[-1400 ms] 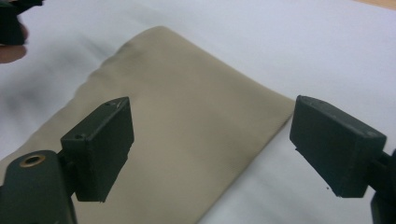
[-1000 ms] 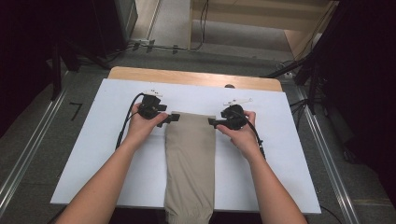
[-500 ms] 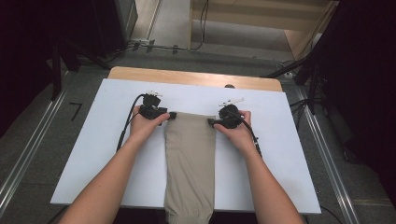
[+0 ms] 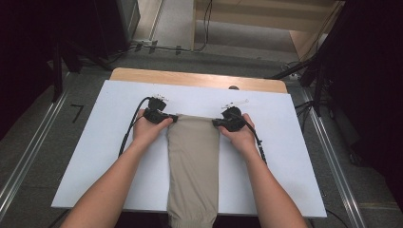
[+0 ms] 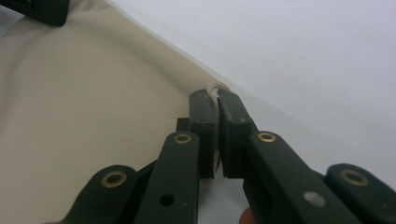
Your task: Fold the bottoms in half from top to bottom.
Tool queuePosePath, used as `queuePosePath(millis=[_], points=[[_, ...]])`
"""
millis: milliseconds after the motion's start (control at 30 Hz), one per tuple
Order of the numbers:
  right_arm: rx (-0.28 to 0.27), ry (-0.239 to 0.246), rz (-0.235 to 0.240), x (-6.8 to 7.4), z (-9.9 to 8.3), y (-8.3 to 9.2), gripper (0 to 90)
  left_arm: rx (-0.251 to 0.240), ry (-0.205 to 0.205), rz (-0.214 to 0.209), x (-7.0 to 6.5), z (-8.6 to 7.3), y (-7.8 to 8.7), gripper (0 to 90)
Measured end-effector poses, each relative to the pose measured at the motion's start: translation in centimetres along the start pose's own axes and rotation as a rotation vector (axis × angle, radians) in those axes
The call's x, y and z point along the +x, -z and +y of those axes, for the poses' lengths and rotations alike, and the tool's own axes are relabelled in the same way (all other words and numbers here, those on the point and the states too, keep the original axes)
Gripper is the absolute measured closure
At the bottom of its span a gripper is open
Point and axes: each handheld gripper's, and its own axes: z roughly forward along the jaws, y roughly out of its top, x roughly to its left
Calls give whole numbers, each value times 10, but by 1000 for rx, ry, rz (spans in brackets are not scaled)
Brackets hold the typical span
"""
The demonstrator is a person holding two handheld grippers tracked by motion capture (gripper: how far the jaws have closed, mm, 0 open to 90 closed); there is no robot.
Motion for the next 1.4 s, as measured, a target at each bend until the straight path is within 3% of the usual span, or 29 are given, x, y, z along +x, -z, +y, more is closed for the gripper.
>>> queuePosePath(millis=[67, 133, 200, 333, 433, 567, 667, 700, 733, 767, 800, 833, 900, 967, 1067, 1133, 1233, 1300, 1367, 1400], points=[[-21, -7, 8, -1, 8, 8, 845, -22, -15, 0, 0, 8, 5, 898], [-32, 20, -5, 0, 18, 14, 846, -29, -27, 6, 1, 18, 9, 899], [-23, 74, -48, 1, 28, 18, 847, -59, -29, 17, 1, 29, 14, 899], [-64, 84, -92, -4, 50, 27, 849, -108, -42, 34, 4, 53, 21, 898], [-97, 70, -105, -11, 63, 32, 849, -147, -50, 37, 7, 67, 23, 898], [-118, 70, -122, -20, 75, 34, 851, -157, -65, 49, 11, 82, 22, 899], [-159, 32, -117, -28, 84, 33, 839, -219, -28, 31, 21, 90, 23, 896], [-189, -1, -119, -31, 87, 32, 770, -242, -19, 25, 24, 90, 23, 878], [-207, -15, -152, -32, 89, 31, 600, -255, -4, 32, 26, 89, 22, 776], [-208, -28, -176, -33, 90, 30, 462, -258, 28, 31, 29, 88, 21, 592], [-202, -52, -174, -34, 91, 30, 422, -260, 66, 29, 32, 85, 20, 469], [-205, -66, -149, -36, 90, 32, 377, -263, 74, 22, 33, 81, 21, 399], [-203, -73, -140, -36, 87, 35, 281, -258, 72, -15, 34, 72, 23, 366], [-219, -81, -90, -34, 80, 38, 214, -252, 57, -36, 34, 63, 26, 319], [-223, -112, -7, -29, 63, 39, 169, -263, 36, -98, 29, 49, 34, 225], [-214, -99, 3, -21, 52, 39, 149, -279, 28, -142, 24, 38, 39, 198], [-212, -60, 26, -6, 35, 40, 123, -286, -8, -192, 10, 21, 44, 134], [-209, -45, 45, 4, 23, 42, 119, -280, -37, -173, -1, 13, 46, 133], [-212, -45, 61, 15, 10, 46, 112, -282, -61, -200, -14, 4, 48, 133], [-215, -41, 65, 18, 6, 48, 91, -277, -96, -197, -23, -1, 50, 133]])
